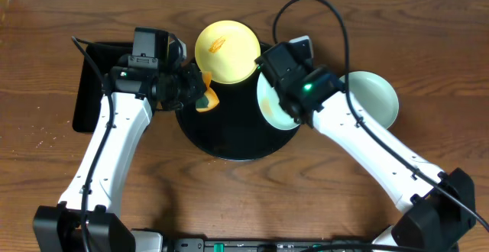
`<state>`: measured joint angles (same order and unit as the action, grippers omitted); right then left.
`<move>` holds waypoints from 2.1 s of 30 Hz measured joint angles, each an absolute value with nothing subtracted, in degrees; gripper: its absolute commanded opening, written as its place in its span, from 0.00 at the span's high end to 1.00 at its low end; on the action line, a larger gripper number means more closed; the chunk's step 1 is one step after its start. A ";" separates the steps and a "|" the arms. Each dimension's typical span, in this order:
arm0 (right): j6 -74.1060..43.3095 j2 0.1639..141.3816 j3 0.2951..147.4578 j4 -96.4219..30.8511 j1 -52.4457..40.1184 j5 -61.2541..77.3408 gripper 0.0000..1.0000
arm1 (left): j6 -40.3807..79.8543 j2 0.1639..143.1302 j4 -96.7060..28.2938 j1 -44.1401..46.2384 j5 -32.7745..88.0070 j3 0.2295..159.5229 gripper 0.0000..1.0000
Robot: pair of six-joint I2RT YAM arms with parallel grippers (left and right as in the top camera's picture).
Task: Clean dirty plates on tray and stack at the side
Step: 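Tilt the green plate up with the right gripper, then lower it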
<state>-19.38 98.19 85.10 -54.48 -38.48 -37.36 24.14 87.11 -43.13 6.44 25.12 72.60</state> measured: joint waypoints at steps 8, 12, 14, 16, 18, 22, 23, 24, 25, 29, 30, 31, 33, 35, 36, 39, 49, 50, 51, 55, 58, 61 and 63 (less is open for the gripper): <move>-19.38 98.17 85.10 -55.13 -41.56 -44.31 0.99 | 24.14 87.11 -43.13 6.42 25.15 72.60 0.92; -19.40 98.19 85.10 -55.33 -42.09 -47.42 0.99 | 24.14 87.11 -43.13 6.42 25.12 72.60 0.93; -19.40 98.17 85.10 -55.40 -42.35 -49.01 0.99 | 24.14 87.11 -43.13 6.42 25.12 72.60 0.93; -19.40 98.17 85.10 -55.40 -42.57 -49.98 0.99 | 24.14 87.11 -43.13 6.44 25.15 72.60 0.93; -19.40 98.17 85.10 -55.40 -42.78 -50.46 0.99 | 24.14 87.11 -43.13 6.42 25.12 72.60 0.92; -19.38 98.17 85.10 -55.40 -42.78 -51.13 0.99 | 24.14 87.11 -43.13 6.42 25.12 72.60 0.92; -19.40 98.17 85.10 -55.40 -42.78 -51.24 0.99 | 24.14 87.11 -43.13 6.42 25.12 72.60 0.93; -19.40 98.17 85.10 -55.40 -42.78 -51.27 0.99 | 24.14 87.11 -43.13 6.42 25.12 72.60 0.93; -19.35 98.17 85.10 -55.40 -42.78 -51.33 0.99 | 24.14 87.11 -43.16 6.42 25.12 72.60 0.93; -18.96 98.17 85.10 -55.02 -42.78 -51.64 0.99 | 24.14 87.11 -43.13 6.44 25.12 72.60 0.93; -18.85 98.17 85.10 -54.89 -42.78 -51.72 0.99 | 24.14 87.11 -43.13 6.42 25.12 72.60 0.93; -18.76 98.17 85.10 -54.76 -42.78 -51.77 0.99 | 24.14 87.11 -43.13 6.44 25.12 72.60 0.93; -18.63 98.17 85.10 -54.61 -42.78 -51.83 0.99 | 24.14 87.11 -43.16 6.42 25.12 72.60 0.93; -18.61 98.17 85.10 -54.59 -42.78 -51.31 0.99 | 24.14 87.11 -43.13 6.44 25.12 72.60 0.93; -18.61 98.17 85.10 -54.63 -42.78 -50.59 0.99 | 24.14 87.11 -43.16 6.42 25.12 72.60 0.93; -18.70 98.19 85.10 -55.13 -42.76 -45.93 0.99 | 24.14 87.11 -43.22 6.44 25.12 72.60 0.93; -19.33 98.17 85.10 -54.37 -38.92 -29.82 0.99 | 23.92 87.11 -43.33 6.44 25.12 72.60 0.93; -19.31 98.17 85.10 -54.15 -38.11 -27.99 0.99 | 23.92 87.11 -43.35 6.42 25.12 72.60 0.92; -19.27 98.17 85.10 -53.84 -37.34 -26.06 0.99 | 23.92 87.11 -43.35 6.42 25.12 72.60 0.92; -18.33 98.17 85.10 -52.64 -33.47 -17.39 0.99 | 23.92 87.11 -43.35 6.42 25.12 72.60 0.93; -16.95 98.17 85.10 -52.36 -29.85 -10.33 0.99 | 23.92 87.11 -43.35 6.42 25.12 72.60 0.93; -15.51 98.17 85.10 -52.29 -26.11 -3.75 0.99 | 23.92 87.11 -43.38 6.42 25.12 72.60 0.93; -14.79 98.17 85.10 -52.45 -23.81 -0.32 0.99 | 23.92 87.11 -43.38 6.44 25.12 72.60 0.93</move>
